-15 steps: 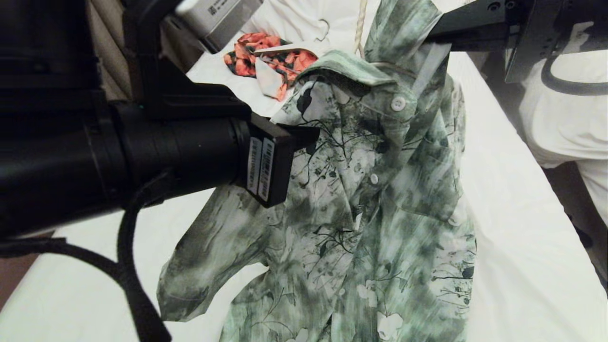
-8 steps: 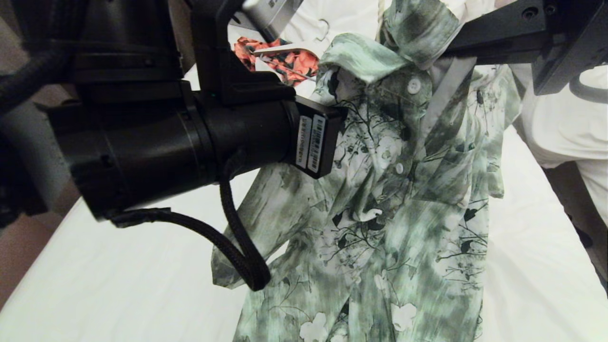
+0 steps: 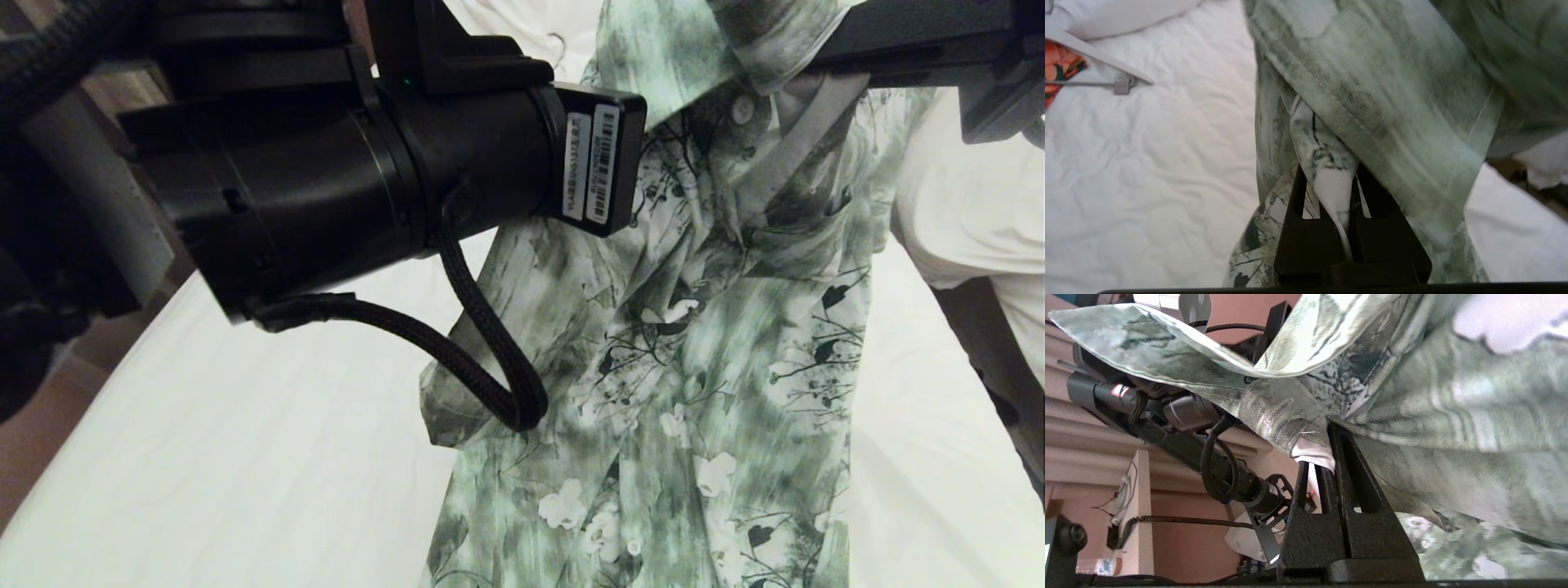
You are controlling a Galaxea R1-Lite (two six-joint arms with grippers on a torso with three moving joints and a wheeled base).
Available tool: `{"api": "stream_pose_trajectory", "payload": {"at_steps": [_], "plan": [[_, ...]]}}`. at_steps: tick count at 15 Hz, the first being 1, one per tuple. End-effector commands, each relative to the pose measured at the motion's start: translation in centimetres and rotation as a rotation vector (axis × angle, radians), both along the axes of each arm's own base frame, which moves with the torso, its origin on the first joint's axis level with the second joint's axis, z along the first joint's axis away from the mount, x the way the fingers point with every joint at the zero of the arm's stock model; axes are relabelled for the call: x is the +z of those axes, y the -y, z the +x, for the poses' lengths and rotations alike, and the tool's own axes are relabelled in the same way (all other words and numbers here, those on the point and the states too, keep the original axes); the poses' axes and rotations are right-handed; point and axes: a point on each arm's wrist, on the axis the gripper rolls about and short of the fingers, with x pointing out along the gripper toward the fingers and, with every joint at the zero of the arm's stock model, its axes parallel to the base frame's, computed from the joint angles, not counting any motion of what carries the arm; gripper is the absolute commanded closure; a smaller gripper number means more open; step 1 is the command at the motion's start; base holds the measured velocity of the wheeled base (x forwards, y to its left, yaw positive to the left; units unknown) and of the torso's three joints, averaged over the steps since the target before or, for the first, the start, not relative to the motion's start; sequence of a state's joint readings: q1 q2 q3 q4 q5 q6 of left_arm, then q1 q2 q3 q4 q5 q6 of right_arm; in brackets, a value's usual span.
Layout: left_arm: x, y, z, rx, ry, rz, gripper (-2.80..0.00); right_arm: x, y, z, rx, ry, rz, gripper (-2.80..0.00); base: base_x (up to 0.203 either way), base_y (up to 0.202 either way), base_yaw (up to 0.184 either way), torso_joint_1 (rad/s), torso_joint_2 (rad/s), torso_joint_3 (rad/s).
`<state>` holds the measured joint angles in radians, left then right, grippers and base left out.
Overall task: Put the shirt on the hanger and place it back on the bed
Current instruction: Hook the other side of the shirt onto the hanger
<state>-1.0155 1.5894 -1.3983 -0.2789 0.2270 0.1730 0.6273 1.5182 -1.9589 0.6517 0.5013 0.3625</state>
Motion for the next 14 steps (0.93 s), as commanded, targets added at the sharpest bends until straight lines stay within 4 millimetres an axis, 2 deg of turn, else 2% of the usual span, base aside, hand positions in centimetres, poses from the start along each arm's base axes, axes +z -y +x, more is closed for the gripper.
{"api": "stream_pose_trajectory", "payload": {"at_steps": [1, 7, 9, 14], "plan": [[0.3, 0.1, -0.1, -0.005, 0.011, -0.046, 0.00, 0.2, 0.2, -0.4, 0.007, 0.009, 0.002, 0.00, 0.000, 0.000, 0.000, 0.000, 0.00, 0.000], [-0.1, 0.3, 0.0, -0.024, 0.017, -0.263, 0.00, 0.4, 0.7, -1.6, 0.025, 0.034, 0.006, 0.00, 0.000, 0.000, 0.000, 0.000, 0.00, 0.000], [0.3, 0.0, -0.1, -0.027, 0.021, -0.339, 0.00, 0.2, 0.7, -1.6, 0.025, 0.028, 0.001, 0.00, 0.000, 0.000, 0.000, 0.000, 0.00, 0.000], [-0.1, -0.4, -0.3, -0.013, 0.056, -0.408, 0.00, -0.7, 0.2, -0.9, 0.012, 0.039, -0.044, 0.00, 0.000, 0.000, 0.000, 0.000, 0.00, 0.000]]}}
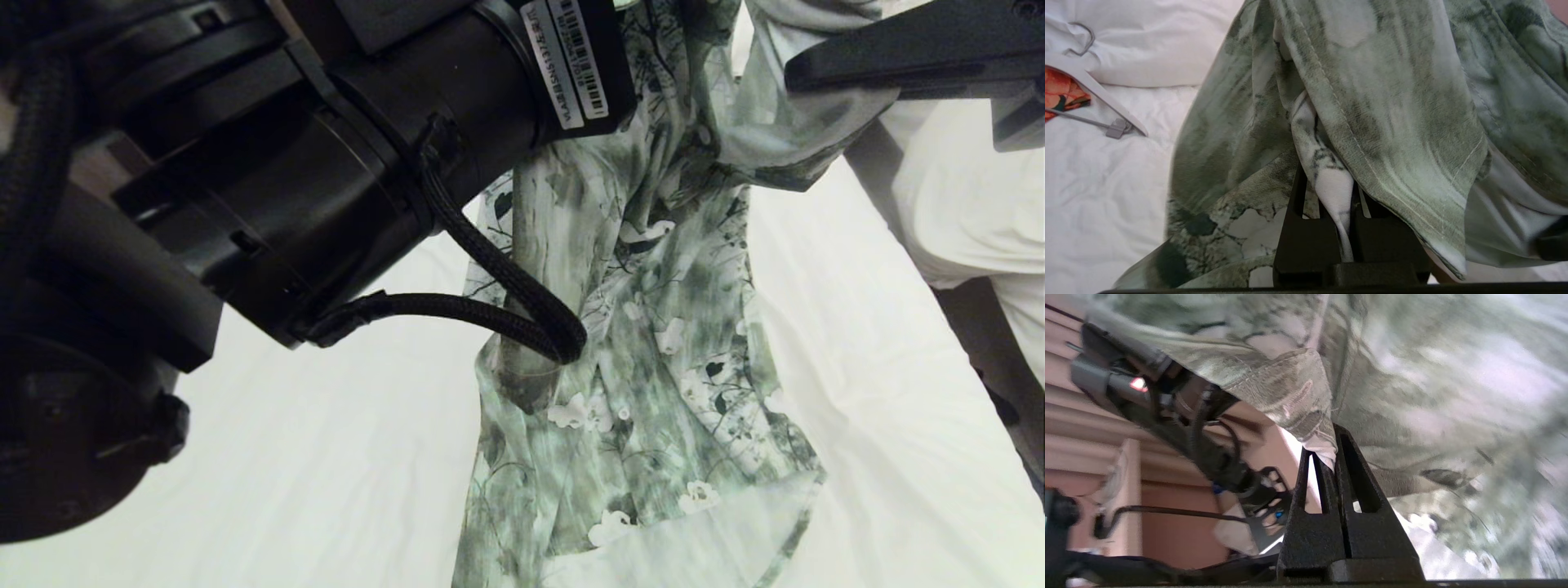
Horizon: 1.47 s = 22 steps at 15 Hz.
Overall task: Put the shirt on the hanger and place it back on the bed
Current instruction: Hook the other side of the shirt onto the hanger
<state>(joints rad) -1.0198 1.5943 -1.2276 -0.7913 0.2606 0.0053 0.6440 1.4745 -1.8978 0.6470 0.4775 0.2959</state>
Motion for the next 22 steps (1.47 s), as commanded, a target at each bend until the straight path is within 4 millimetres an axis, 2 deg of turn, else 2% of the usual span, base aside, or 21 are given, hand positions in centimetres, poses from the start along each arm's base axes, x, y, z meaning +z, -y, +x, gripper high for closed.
{"api": "stream_pose_trajectory", "payload": {"at_steps": [1, 2, 9, 12, 15, 19, 22], "plan": [[0.1, -0.2, -0.2, 0.001, 0.004, -0.003, 0.00, -0.3, -0.2, 0.4, -0.009, -0.004, -0.016, -0.01, 0.000, 0.000, 0.000, 0.000, 0.00, 0.000], [0.3, -0.5, -0.3, 0.000, 0.008, -0.009, 0.00, -0.4, -0.2, 0.4, -0.012, 0.002, -0.023, -2.80, 0.000, 0.000, 0.000, 0.000, 0.00, 0.000], [0.4, -0.6, -0.5, 0.001, 0.015, -0.006, 0.00, 1.0, 1.5, -1.7, -0.044, 0.063, 0.016, -2.80, 0.000, 0.000, 0.000, 0.000, 0.00, 0.000], [0.6, -0.6, -0.5, 0.011, 0.030, 0.001, 0.00, 2.6, 2.8, -3.1, -0.067, 0.111, 0.113, -2.80, 0.000, 0.000, 0.000, 0.000, 0.00, 0.000], [0.7, -0.7, -0.6, 0.012, 0.034, -0.001, 0.00, 4.0, 3.1, -3.6, -0.064, 0.126, 0.243, -2.80, 0.000, 0.000, 0.000, 0.000, 0.00, 0.000], [1.2, -0.9, -0.7, 0.020, 0.053, -0.001, 0.00, 3.3, 2.8, -3.7, -0.048, 0.062, 0.194, -2.80, 0.000, 0.000, 0.000, 0.000, 0.00, 0.000], [1.4, -0.9, -0.7, 0.022, 0.058, -0.005, 0.00, 2.5, 2.9, -3.7, -0.117, -0.005, 0.096, -2.80, 0.000, 0.000, 0.000, 0.000, 0.00, 0.000]]}}
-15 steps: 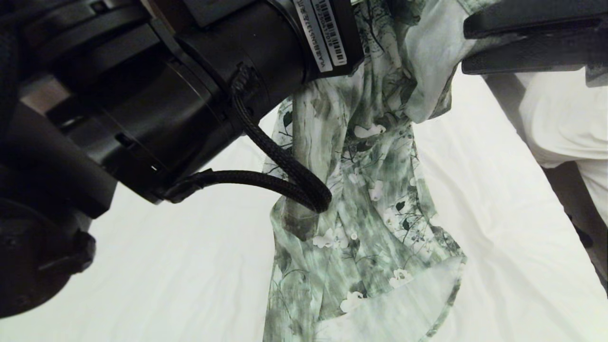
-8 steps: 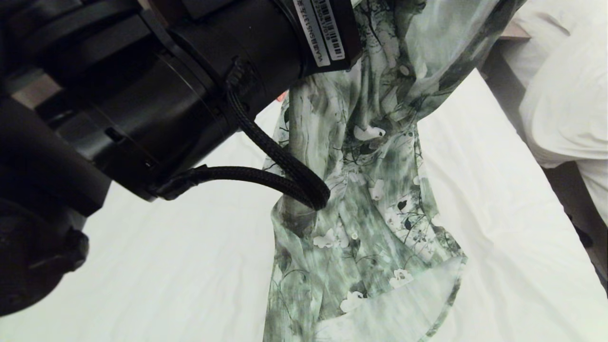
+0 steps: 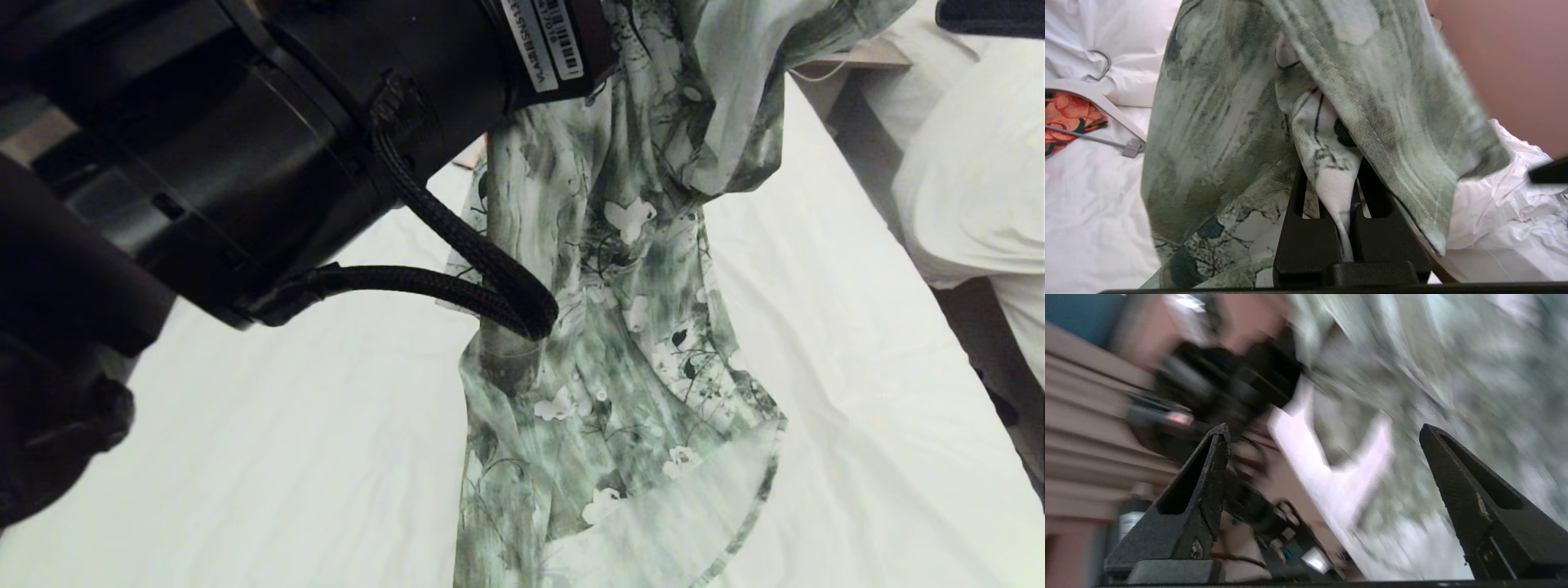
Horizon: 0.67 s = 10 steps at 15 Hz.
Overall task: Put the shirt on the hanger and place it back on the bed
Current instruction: Hook the other side of the shirt onto the hanger, then take the clothes hanger out of the clothes
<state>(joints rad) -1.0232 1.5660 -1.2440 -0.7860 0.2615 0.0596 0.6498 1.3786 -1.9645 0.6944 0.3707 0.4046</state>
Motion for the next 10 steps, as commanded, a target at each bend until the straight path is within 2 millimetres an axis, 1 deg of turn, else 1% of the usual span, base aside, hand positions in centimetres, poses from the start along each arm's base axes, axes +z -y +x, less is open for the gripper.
{"api": "stream_pose_trajectory", "payload": {"at_steps": [1, 5, 6, 7, 8, 10], "plan": [[0.2, -0.1, 0.0, 0.004, 0.004, -0.009, 0.00, -0.5, -0.2, 0.4, -0.026, -0.033, -0.036, -2.80, 0.000, 0.000, 0.000, 0.000, 0.00, 0.000], [0.2, 0.2, 0.1, 0.001, 0.004, -0.007, 0.00, -1.3, 0.2, 0.0, -0.078, -0.066, -0.120, -2.80, 0.000, 0.000, 0.000, 0.000, 0.00, 0.000], [0.1, 0.1, 0.1, 0.001, 0.004, -0.006, 0.00, -1.5, 0.4, -0.1, -0.087, -0.051, -0.154, -2.80, 0.000, 0.000, 0.000, 0.000, 0.00, 0.000], [0.0, 0.2, 0.1, 0.000, 0.001, -0.005, 0.00, -1.3, 0.7, -0.6, -0.088, -0.032, -0.147, -2.80, 0.000, 0.000, 0.000, 0.000, 0.00, 0.000], [-0.1, 0.3, 0.1, 0.001, -0.001, 0.000, 0.00, -0.7, 0.9, -0.8, -0.085, 0.015, -0.111, 0.00, 0.000, 0.000, 0.000, 0.000, 0.00, 0.000], [-0.5, 0.6, 0.3, 0.001, -0.010, 0.011, 0.00, 0.3, 1.3, -1.9, -0.069, 0.083, -0.055, 0.00, 0.000, 0.000, 0.000, 0.000, 0.00, 0.000]]}}
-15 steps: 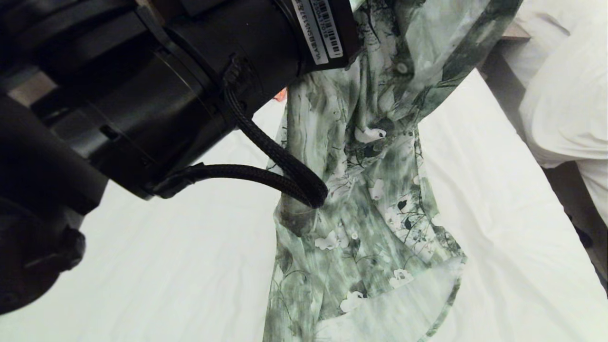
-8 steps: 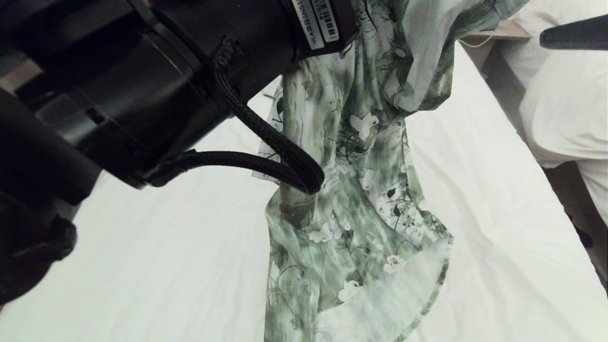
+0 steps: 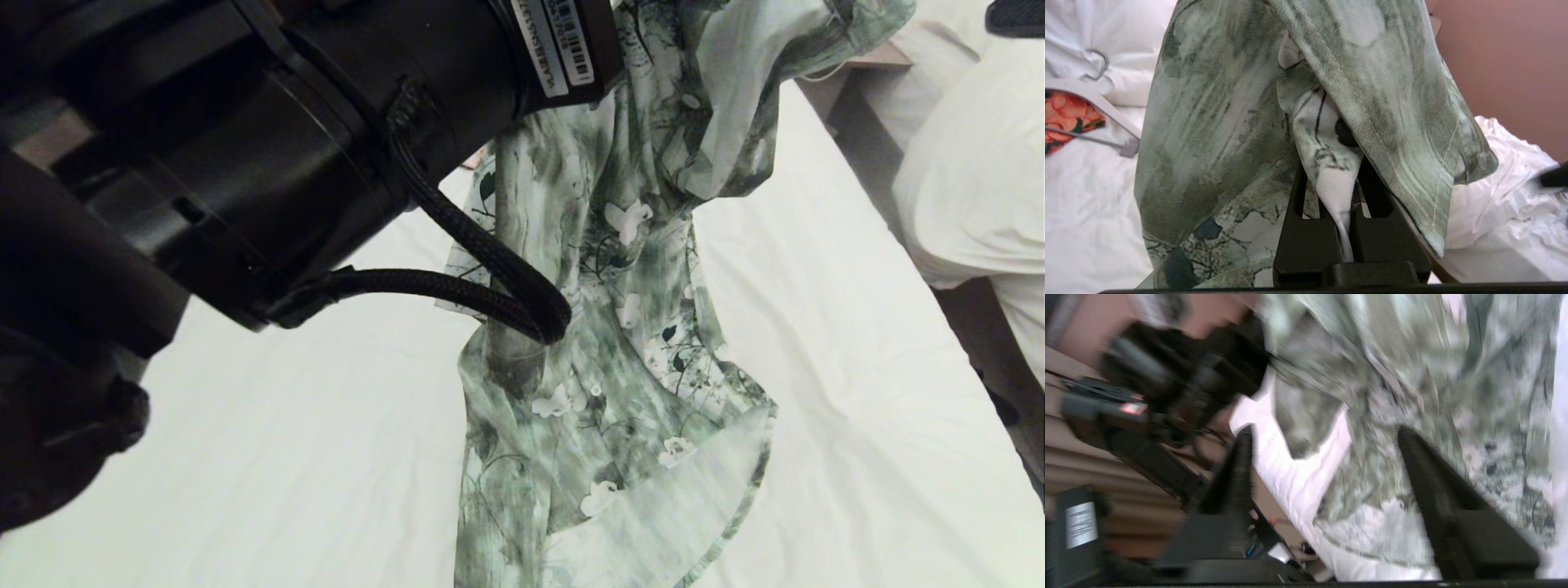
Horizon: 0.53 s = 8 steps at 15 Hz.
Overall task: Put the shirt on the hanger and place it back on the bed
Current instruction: Take the clothes hanger out of the clothes
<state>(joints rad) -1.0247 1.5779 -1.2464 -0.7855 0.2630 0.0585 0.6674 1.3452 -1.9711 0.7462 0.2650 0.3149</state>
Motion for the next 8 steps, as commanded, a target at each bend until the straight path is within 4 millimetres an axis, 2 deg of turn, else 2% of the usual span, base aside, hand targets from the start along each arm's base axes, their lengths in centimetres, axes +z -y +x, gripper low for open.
{"api": "stream_pose_trajectory", "payload": {"at_steps": [1, 3, 6, 8], "plan": [[-0.4, 0.3, 0.2, 0.003, -0.006, 0.010, 0.00, 0.4, 0.7, -1.0, 0.007, 0.023, 0.020, 0.00, 0.000, 0.000, 0.000, 0.000, 0.00, 0.000], [-0.6, 0.8, 0.0, -0.005, -0.013, 0.015, 0.00, 0.8, 0.9, -1.2, 0.000, 0.048, 0.044, 0.00, 0.000, 0.000, 0.000, 0.000, 0.00, 0.000], [-1.3, 2.3, -1.1, -0.055, -0.043, 0.062, 0.00, 2.4, 0.6, -0.8, -0.007, 0.197, 0.133, 0.00, 0.000, 0.000, 0.000, 0.000, 0.00, 0.000], [-2.4, 3.9, -2.0, -0.100, -0.060, 0.093, 0.00, 2.5, 0.0, 0.0, -0.014, 0.288, 0.079, 0.00, 0.000, 0.000, 0.000, 0.000, 0.00, 0.000]]}}
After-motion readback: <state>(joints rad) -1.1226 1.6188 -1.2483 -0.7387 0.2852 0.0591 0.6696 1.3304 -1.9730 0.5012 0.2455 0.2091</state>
